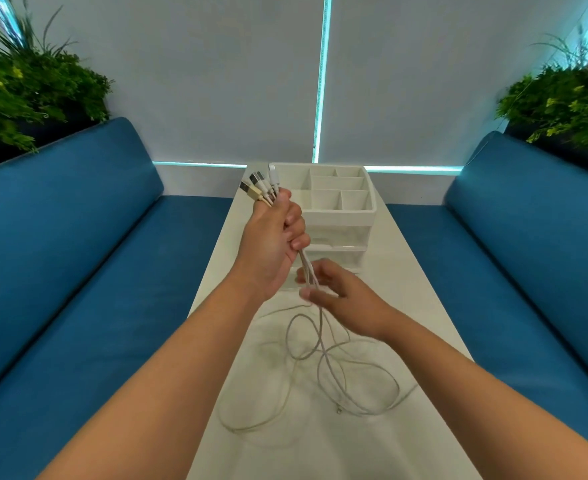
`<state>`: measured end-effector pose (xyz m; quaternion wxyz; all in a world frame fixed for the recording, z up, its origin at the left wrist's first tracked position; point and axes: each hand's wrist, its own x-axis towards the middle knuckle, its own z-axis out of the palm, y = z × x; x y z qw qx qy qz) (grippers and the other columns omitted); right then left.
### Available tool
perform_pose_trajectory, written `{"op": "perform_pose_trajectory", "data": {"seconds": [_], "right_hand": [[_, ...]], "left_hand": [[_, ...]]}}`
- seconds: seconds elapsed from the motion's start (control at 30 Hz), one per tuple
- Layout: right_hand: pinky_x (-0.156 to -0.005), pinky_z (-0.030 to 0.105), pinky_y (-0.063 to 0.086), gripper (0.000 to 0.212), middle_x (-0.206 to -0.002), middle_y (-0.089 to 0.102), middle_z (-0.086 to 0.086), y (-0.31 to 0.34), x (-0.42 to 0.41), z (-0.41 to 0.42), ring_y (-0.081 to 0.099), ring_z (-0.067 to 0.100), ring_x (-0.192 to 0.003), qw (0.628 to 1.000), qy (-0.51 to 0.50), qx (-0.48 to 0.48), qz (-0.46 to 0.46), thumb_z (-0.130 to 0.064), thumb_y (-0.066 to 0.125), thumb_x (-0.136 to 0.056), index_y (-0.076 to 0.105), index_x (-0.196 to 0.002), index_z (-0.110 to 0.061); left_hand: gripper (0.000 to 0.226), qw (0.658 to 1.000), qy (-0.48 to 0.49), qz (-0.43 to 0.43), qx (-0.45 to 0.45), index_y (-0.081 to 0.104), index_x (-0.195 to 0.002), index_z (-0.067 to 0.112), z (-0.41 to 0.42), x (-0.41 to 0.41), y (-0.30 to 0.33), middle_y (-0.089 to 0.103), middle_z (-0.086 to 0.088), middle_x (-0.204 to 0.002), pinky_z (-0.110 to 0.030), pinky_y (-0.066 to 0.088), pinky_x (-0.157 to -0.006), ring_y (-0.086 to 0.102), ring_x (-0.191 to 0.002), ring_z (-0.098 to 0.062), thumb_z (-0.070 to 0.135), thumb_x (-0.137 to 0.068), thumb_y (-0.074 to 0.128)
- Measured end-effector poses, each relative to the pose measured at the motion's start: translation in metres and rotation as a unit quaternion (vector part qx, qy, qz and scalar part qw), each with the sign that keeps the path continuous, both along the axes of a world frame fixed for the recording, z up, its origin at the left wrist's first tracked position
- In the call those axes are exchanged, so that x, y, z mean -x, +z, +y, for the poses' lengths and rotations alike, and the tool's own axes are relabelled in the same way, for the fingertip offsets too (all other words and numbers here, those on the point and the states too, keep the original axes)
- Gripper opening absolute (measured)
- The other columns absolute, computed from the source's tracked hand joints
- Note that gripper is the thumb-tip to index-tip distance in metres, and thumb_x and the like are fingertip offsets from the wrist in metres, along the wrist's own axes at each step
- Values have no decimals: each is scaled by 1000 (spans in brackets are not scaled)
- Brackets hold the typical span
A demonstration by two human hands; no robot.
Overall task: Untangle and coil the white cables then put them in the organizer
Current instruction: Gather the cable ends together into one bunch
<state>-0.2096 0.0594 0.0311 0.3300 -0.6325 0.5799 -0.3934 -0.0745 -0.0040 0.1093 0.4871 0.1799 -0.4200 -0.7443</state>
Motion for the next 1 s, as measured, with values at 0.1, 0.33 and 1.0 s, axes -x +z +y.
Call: {"op": "perform_pose_trajectory", "data": {"seconds": [0.1,0.33,1.0], "right_hand": [[-78,26,49,18,-75,64,-6,12,-10,-2,61,11,-77,998,11,15,-67,-28,52,-99,62,-90,-16],[-73,37,44,22,-77,56,-2,-41,16,-1,48,19,-75,972,4,-48,231,-32,51,-96,47,-75,-29],[-102,38,46,45,-114,64,-7,37,-22,4,59,13,-112,998,1,-16,-58,-36,70,-83,52,-122,-23]], "left_hand": [[15,1000,5,18,3,43,-94,17,-2,0,8,37,5,-63,-19,30,-47,28,-50,-7,18,-107,36],[17,1000,26,12,2,47,-94,19,-5,-9,-2,38,5,-64,-22,34,-55,29,-53,-7,18,-107,36],[40,998,-21,-50,-6,37,-73,16,7,-5,-21,31,2,-59,-24,37,-55,32,-52,-10,43,-103,41]]}}
